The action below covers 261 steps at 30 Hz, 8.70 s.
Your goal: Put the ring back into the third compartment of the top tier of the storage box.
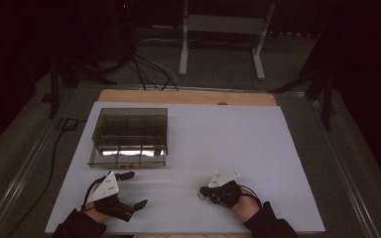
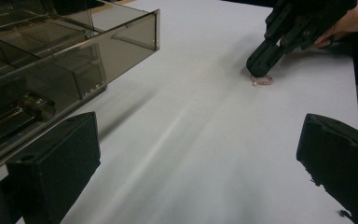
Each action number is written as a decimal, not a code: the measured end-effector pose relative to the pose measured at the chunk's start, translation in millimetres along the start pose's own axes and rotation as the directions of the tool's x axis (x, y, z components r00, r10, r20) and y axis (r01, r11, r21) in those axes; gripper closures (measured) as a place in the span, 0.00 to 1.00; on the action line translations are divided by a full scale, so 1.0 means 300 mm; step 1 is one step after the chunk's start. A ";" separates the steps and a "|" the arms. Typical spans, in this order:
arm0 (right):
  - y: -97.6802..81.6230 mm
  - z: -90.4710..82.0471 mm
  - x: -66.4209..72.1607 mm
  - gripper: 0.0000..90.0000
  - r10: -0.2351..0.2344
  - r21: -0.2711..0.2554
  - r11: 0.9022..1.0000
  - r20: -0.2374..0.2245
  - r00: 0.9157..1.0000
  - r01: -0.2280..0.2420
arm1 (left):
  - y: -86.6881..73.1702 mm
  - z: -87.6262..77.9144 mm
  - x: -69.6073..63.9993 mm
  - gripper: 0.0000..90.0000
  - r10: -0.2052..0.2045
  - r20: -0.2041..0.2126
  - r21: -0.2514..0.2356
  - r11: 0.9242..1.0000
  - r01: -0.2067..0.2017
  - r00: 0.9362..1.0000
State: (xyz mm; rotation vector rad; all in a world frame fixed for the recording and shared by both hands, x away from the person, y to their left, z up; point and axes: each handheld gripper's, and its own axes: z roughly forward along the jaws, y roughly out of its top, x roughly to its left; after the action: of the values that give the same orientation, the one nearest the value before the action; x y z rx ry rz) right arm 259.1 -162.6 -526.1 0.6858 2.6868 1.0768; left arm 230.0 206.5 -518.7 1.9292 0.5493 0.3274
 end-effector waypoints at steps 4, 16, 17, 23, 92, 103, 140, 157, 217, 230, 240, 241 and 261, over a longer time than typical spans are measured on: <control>0.004 -0.003 0.002 0.97 -0.002 0.008 1.000 -0.001 1.000 0.002 | 0.000 0.000 0.000 0.01 0.001 -0.001 0.000 1.000 -0.001 1.000; 0.010 -0.019 -0.001 0.97 0.016 -0.005 1.000 0.004 1.000 -0.016 | 0.001 0.001 0.000 0.01 0.001 -0.002 -0.001 1.000 -0.001 1.000; 0.010 -0.021 -0.002 0.97 0.017 -0.010 1.000 0.004 1.000 -0.017 | 0.000 0.001 0.000 0.01 0.002 -0.004 0.003 1.000 -0.002 1.000; 0.015 -0.040 -0.009 0.97 0.032 -0.029 0.999 0.003 0.999 -0.031 | 0.000 0.001 0.000 0.01 0.001 -0.003 0.001 1.000 -0.001 1.000; 0.173 -0.184 -0.039 0.97 0.046 -0.144 0.989 0.051 0.998 -0.038 | 0.005 0.012 -0.002 0.01 0.011 0.008 -0.001 1.000 -0.011 1.000; 0.225 -0.207 -0.049 0.97 0.031 -0.165 0.986 0.055 0.998 -0.022 | 0.006 0.012 -0.002 0.01 0.014 0.008 0.002 1.000 -0.014 1.000; 0.423 -0.190 -0.082 0.97 0.008 -0.210 0.978 0.047 0.999 0.002 | 0.008 0.010 -0.001 0.01 0.019 0.002 -0.006 1.000 -0.019 1.000; 0.527 -0.143 -0.086 0.97 -0.010 -0.206 0.978 0.040 0.999 0.018 | 0.006 0.010 0.002 0.01 0.010 0.006 -0.009 1.000 -0.010 1.000; 0.660 0.150 -0.056 0.58 0.041 -0.186 0.981 -0.091 0.995 -0.057 | 0.006 0.009 -0.002 0.01 0.021 0.015 -0.001 1.000 -0.021 1.000; 0.657 0.116 -0.048 0.10 0.051 -0.241 0.968 -0.110 0.993 -0.076 | 0.007 0.011 -0.001 0.01 0.020 0.012 -0.002 1.000 -0.020 1.000; 0.631 0.085 -0.059 0.00 0.064 -0.272 0.959 -0.083 0.995 -0.085 | 0.003 0.015 0.002 0.01 0.011 0.006 0.002 1.000 -0.011 1.000; 0.628 0.082 -0.062 0.00 0.066 -0.273 0.958 -0.080 0.995 -0.085 | 0.002 0.015 0.003 0.01 0.009 0.007 0.003 1.000 -0.009 1.000; 0.551 -0.013 -0.122 0.00 0.075 -0.298 0.949 -0.103 0.992 -0.103 | -0.001 0.025 0.001 0.01 0.024 0.017 0.016 1.000 -0.024 1.000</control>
State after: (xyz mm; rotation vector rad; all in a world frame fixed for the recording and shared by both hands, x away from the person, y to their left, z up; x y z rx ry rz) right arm 348.6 -77.6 -410.3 0.7203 2.4988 1.5368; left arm 233.5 200.8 -521.9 1.9537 0.5195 0.3232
